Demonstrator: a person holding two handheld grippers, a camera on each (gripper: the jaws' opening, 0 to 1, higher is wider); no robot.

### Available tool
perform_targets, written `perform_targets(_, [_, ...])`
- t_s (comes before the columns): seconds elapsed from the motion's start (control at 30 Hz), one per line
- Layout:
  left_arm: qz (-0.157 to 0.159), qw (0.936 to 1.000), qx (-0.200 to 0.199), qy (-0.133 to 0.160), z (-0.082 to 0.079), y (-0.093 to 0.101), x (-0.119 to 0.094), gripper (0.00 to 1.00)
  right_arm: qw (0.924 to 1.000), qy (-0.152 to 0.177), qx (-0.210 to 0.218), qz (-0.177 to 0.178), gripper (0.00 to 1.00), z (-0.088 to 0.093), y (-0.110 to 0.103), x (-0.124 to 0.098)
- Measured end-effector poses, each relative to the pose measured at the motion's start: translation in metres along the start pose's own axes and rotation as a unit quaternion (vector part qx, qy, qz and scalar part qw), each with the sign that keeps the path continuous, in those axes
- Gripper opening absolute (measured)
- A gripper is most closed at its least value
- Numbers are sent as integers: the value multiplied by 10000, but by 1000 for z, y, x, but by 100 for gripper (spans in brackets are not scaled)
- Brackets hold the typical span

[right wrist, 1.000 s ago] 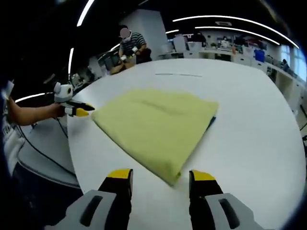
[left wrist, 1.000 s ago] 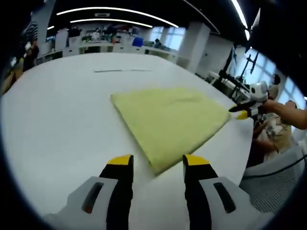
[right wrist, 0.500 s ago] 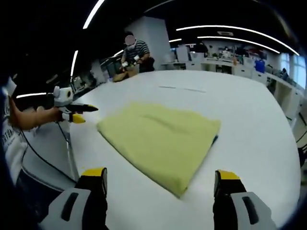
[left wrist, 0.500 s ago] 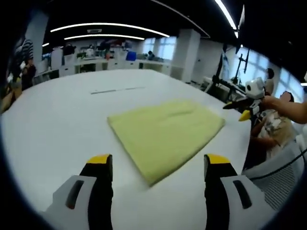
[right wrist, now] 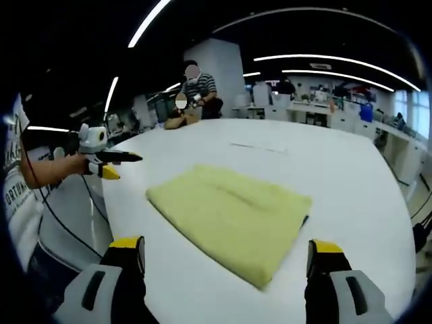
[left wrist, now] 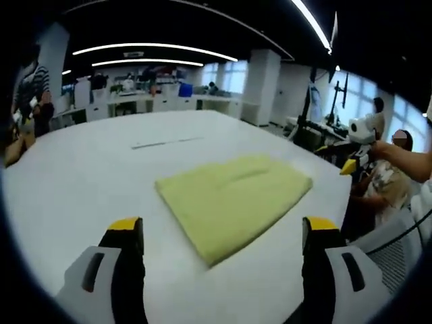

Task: Fold the garment on the visible template until the final outline fits inside the template.

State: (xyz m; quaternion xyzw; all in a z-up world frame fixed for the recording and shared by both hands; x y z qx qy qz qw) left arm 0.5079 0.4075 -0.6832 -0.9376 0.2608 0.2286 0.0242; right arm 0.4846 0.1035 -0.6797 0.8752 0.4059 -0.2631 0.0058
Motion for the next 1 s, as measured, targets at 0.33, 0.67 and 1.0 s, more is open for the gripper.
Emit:
perform_targets(0.33, [-47, 10000, -34, -1, 6, -4, -4, 99, 9998, 172, 58, 17, 99, -4, -7, -1])
perform_targets(0.67, [-100, 9997, 193, -134, 14, 0, -7, 99, 10000, -14, 47, 65, 99, 8, -2, -3])
perform_targets(1.0, [-53, 9993, 298, -220, 18, 2, -8, 98, 9998, -190, 1, 84, 99, 17, 1, -3])
Point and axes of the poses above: the point that each gripper's makers call its tool centre point, and the gripper's own axes: x roughly forward along the fingers, y roughly to its right, z roughly out of its underside, the point moved 1 cm from there along -x, roughly backward along the fingers, and after that the axes turned 8 degrees about -z, right-handed, at the moved point
